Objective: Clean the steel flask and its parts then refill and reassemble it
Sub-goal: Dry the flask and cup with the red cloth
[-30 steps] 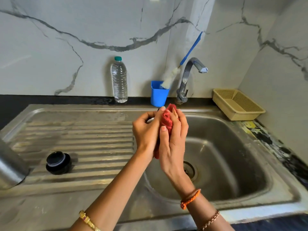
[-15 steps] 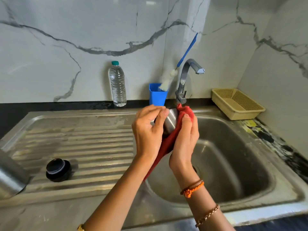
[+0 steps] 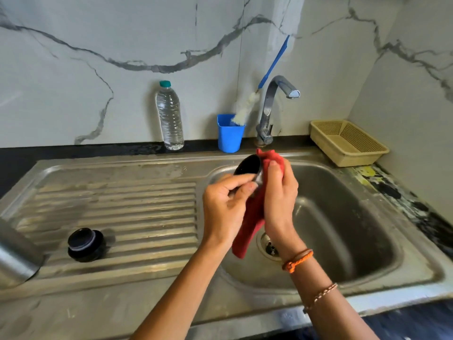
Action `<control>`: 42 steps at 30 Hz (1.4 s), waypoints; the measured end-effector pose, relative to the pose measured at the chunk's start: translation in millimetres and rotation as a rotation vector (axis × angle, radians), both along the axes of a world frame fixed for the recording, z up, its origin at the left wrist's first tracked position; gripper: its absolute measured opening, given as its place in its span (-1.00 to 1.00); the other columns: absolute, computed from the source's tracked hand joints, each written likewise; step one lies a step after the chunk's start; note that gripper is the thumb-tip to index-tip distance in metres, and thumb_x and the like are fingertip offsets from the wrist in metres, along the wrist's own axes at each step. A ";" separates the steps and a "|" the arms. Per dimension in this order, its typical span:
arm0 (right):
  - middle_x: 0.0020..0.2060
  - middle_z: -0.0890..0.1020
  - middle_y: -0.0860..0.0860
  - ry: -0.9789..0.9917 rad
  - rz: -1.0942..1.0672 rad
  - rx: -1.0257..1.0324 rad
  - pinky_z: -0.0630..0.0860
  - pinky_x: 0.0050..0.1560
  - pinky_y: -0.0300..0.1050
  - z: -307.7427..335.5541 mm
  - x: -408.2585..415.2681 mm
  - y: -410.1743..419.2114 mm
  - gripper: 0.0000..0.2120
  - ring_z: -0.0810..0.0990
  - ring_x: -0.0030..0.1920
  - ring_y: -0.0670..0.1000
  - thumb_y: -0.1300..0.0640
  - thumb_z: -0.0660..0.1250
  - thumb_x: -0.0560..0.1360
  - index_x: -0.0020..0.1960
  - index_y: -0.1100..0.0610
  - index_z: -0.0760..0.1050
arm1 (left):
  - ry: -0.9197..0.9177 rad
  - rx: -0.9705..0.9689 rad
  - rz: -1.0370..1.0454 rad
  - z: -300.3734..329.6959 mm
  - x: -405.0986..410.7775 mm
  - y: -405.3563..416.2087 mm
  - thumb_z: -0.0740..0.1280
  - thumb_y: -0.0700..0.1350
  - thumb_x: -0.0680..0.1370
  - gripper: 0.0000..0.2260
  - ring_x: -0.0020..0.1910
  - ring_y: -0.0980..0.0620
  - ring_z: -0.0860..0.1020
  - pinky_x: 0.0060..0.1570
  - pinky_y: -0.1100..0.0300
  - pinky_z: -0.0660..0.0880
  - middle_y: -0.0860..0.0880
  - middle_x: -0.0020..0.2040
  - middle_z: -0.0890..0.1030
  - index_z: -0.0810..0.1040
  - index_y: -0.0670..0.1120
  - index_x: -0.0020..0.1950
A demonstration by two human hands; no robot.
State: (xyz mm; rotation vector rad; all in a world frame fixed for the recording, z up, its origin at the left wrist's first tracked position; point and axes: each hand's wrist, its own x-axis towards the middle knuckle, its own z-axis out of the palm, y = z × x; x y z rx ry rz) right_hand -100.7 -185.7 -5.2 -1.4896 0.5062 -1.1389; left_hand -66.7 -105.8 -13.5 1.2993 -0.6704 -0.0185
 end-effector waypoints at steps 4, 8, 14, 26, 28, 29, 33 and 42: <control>-0.11 0.65 0.02 0.203 0.237 0.370 0.49 0.05 -0.08 9.6 2.2 -14.9 -0.78 0.59 -0.04 0.00 0.02 0.21 0.51 0.02 0.07 0.58 | -0.050 0.042 0.043 -1.7 8.6 -0.9 0.38 -0.40 0.41 -0.70 -0.21 0.29 0.57 -0.11 0.42 0.46 0.14 -0.22 0.60 0.62 0.03 -0.11; 0.10 0.51 -0.01 0.124 -0.036 -0.403 0.35 0.15 -0.28 4.4 6.3 8.3 -0.65 0.46 0.12 -0.11 -0.02 0.15 0.50 0.21 0.09 0.45 | -0.075 0.020 -0.035 23.2 34.7 -2.9 0.37 -0.41 0.42 -0.73 -0.30 0.27 0.57 -0.18 0.39 0.49 0.16 -0.34 0.64 0.62 -0.05 -0.06; -0.15 0.64 -0.05 0.189 0.260 -0.004 0.44 0.05 -0.24 29.1 9.0 -15.0 -0.69 0.57 -0.09 -0.13 -0.02 0.13 0.40 -0.05 0.09 0.56 | -0.180 0.066 -0.177 16.3 40.6 11.1 0.36 -0.46 0.38 -0.69 -0.32 0.29 0.53 -0.25 0.47 0.42 0.18 -0.37 0.59 0.51 -0.30 0.09; 0.13 0.56 -0.07 -0.007 0.104 0.173 0.38 0.24 -0.24 7.6 4.6 17.1 -0.77 0.50 0.15 -0.14 0.00 0.15 0.55 0.17 -0.05 0.45 | -0.319 0.122 -0.118 28.9 54.4 3.9 0.35 -0.30 0.39 -0.77 -0.19 0.31 0.57 -0.11 0.44 0.45 0.13 -0.20 0.60 0.57 -0.21 0.04; 0.04 0.59 -0.06 -0.020 0.123 0.239 0.45 0.12 -0.23 15.0 -1.0 15.8 -0.76 0.52 0.07 -0.11 0.00 0.14 0.53 0.12 -0.01 0.51 | -0.279 0.122 -0.188 27.1 54.2 6.6 0.37 -0.36 0.40 -0.75 -0.21 0.30 0.58 -0.14 0.44 0.45 0.19 -0.23 0.63 0.55 -0.24 0.07; -0.01 0.61 -0.01 -0.018 0.185 0.380 0.51 0.04 -0.14 20.3 -1.8 10.6 -0.75 0.55 0.02 -0.04 -0.01 0.15 0.54 0.07 0.04 0.55 | -0.235 0.107 -0.207 25.3 52.7 7.6 0.36 -0.40 0.40 -0.73 -0.22 0.29 0.58 -0.16 0.45 0.44 0.20 -0.28 0.64 0.53 -0.26 0.08; -0.13 0.59 0.17 0.028 0.466 0.733 0.56 -0.10 -0.07 27.0 -1.1 -5.1 -0.68 0.56 -0.15 0.08 -0.02 0.19 0.48 -0.01 0.22 0.54 | -0.110 0.056 -0.166 16.9 43.8 10.3 0.32 -0.43 0.43 -0.70 -0.16 0.32 0.58 -0.08 0.45 0.45 0.23 -0.25 0.65 0.49 -0.25 0.14; 0.01 0.64 -0.03 -0.036 -0.074 0.051 0.46 0.12 -0.14 14.2 9.1 23.3 -0.67 0.57 0.05 -0.05 0.00 0.14 0.47 0.12 0.08 0.54 | -0.443 0.097 0.074 29.4 28.3 5.9 0.36 -0.12 0.42 -0.76 -0.13 0.23 0.60 -0.07 0.36 0.52 0.19 -0.14 0.62 0.64 -0.18 0.04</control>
